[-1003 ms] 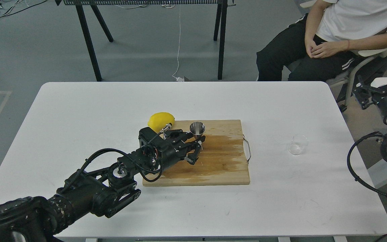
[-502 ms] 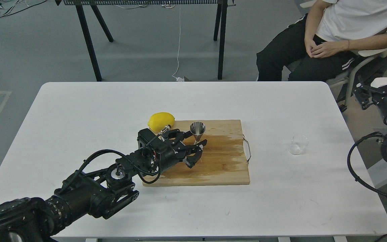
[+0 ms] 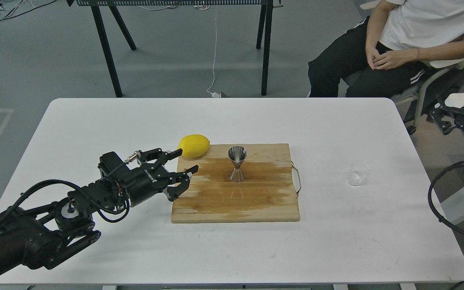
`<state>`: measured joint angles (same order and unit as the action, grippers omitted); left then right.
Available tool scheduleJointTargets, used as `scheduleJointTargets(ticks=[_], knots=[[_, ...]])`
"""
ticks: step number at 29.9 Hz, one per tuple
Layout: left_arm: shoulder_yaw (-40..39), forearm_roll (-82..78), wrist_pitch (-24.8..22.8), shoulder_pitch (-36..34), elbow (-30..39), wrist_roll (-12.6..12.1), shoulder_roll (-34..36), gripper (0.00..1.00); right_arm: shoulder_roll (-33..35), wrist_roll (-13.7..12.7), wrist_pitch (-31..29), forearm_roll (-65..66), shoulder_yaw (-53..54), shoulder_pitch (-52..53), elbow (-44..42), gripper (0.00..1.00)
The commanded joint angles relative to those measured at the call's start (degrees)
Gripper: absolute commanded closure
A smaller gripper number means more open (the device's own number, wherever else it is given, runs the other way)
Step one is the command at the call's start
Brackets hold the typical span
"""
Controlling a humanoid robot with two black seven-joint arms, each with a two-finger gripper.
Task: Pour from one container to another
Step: 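Open the left gripper, release the jigger, and retract the left arm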
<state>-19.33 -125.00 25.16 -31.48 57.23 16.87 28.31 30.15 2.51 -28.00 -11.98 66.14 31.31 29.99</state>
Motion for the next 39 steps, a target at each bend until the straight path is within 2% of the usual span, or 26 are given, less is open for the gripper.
scheduleJointTargets(ticks=[1, 3, 5, 6, 11, 13, 15, 17, 20, 23, 27, 28, 29, 31, 32, 34, 37, 39], knots=[[-3.0, 5.2, -0.6, -0.8, 0.0, 1.0, 1.0, 0.16, 0.6, -0.2, 0.0, 0.0, 0.0, -0.2, -0.1, 0.0], [-3.3, 15.4, -1.3, -1.6, 0.0, 3.8, 1.4, 0.16, 0.6, -0.1, 0.0, -0.1, 0.0, -0.3, 0.0, 0.0], [-3.1, 23.3, -1.3, -3.1, 0.2, 9.5, 2.4, 0.15, 0.6, 0.0, 0.0, -0.2, 0.2, -1.0, 0.0, 0.0], [-3.4, 25.7, -1.3, -3.2, 0.5, 11.1, 2.7, 0.15, 0.6, 0.0, 0.0, -0.2, 0.3, -1.3, 0.0, 0.0], [-8.3, 40.0, -2.7, -3.3, 0.6, 11.1, 2.7, 0.1, 0.6, -0.1, 0.0, -0.7, 1.0, -3.4, 0.4, 0.0], [-10.5, 48.1, -7.9, -3.7, 0.3, 11.1, 2.7, 0.1, 0.7, 0.0, 0.0, -1.2, 1.4, -5.2, 1.6, 0.0], [-14.8, 59.3, -16.3, -4.9, -0.3, 11.1, 2.7, 0.1, 2.0, -0.1, 0.0, -1.7, 3.3, -8.2, 4.7, 0.0], [-18.4, 73.1, -26.2, -6.0, -2.7, 11.1, 2.8, 0.02, 3.1, -0.3, 0.0, -3.0, 6.1, -13.0, 10.1, 0.0], [-18.6, 89.7, -37.7, -9.0, -8.5, 11.1, 2.9, 0.01, 4.3, -0.7, 0.0, -6.8, 9.0, -21.0, 19.2, 0.0], [-18.9, 101.8, -45.3, -11.3, -15.0, 11.1, 2.8, 0.0, 5.3, -0.9, 0.0, -14.3, 8.7, -27.5, 27.8, 0.0], [-19.6, 113.2, -49.2, -14.0, -20.3, 11.1, 2.2, 0.0, 4.3, -1.0, 0.0, -23.2, 8.2, -33.4, 35.1, 0.0], [-19.7, 116.9, -48.9, -14.6, -20.8, 8.1, 1.9, 0.0, 3.9, -1.0, 0.5, -24.9, 8.1, -34.5, 36.1, 0.0], [-20.1, 122.0, -48.5, -14.7, -21.5, 3.4, 1.2, 0.0, 3.1, -0.9, 1.1, -26.6, 8.0, -35.7, 37.1, 0.0], [-21.2, 131.5, -48.1, -14.8, -22.6, -3.5, -0.4, 0.0, 0.0, -0.8, 1.5, -27.4, 8.0, -36.9, 38.0, 0.0], [-21.5, 134.0, -48.1, -14.8, -22.6, -5.1, -0.9, 0.0, -1.4, -0.7, 1.6, -27.3, 8.0, -36.9, 38.0, 0.01], [-21.6, 137.4, -48.1, -14.8, -22.7, -6.4, -1.0, 0.0, -5.1, -0.4, 5.2, -27.5, 8.9, -36.9, 38.1, 0.01], [-21.7, 137.7, -48.1, -14.8, -22.7, -6.1, -1.3, 0.0, -7.8, 1.2, 15.1, -27.5, 10.1, -36.5, 38.2, 0.01], [-21.7, 137.7, -48.0, -14.8, -22.7, -6.1, -2.1, 0.0, -9.2, 1.8, 19.6, -27.4, 10.7, -36.3, 38.3, 0.01]])
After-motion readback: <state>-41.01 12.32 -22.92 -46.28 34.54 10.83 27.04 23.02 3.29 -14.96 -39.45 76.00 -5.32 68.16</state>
